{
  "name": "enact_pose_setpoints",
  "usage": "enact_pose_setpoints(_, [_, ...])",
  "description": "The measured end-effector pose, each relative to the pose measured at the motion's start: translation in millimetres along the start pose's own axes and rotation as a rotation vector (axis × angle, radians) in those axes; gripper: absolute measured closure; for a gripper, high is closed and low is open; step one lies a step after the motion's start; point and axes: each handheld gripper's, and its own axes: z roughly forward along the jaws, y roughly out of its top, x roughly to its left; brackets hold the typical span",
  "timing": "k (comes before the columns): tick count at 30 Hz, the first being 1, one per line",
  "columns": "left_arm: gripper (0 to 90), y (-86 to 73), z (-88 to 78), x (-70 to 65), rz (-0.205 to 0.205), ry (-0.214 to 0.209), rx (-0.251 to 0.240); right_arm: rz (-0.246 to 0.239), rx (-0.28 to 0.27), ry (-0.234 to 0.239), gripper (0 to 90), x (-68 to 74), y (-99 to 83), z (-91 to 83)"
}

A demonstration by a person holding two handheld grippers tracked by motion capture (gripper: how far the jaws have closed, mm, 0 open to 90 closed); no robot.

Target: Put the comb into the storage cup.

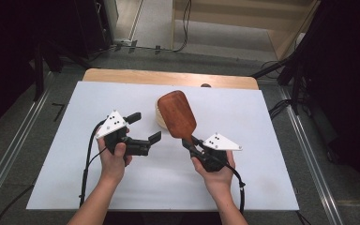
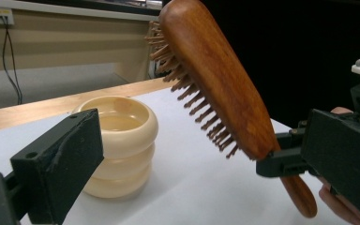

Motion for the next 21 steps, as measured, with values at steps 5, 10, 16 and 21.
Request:
enact_pose_setpoints(5, [0.0, 3.1, 5.4, -2.7, -0.011, -0.007, 0.003, -0.017, -0.008, 0.022, 70.8, 6.8, -2.9, 1.9])
enact_pose_setpoints(10, [0.0, 4.6, 11.1, -3.4, -0.03, -0.022, 0.002, -0.026, -0.022, 0.037, 70.8, 13.5, -4.6, 2.1])
enact_pose_setpoints(16, [0.0, 6.1, 21.8, -5.9, -0.077, -0.057, 0.017, -0.034, -0.033, 0.051, 70.8, 18.3, -5.2, 1.5])
enact_pose_setpoints(21, [0.0, 8.1, 27.5, -8.4, -0.086, -0.061, 0.025, -0.044, -0.039, 0.067, 70.7, 22.1, -5.5, 1.4])
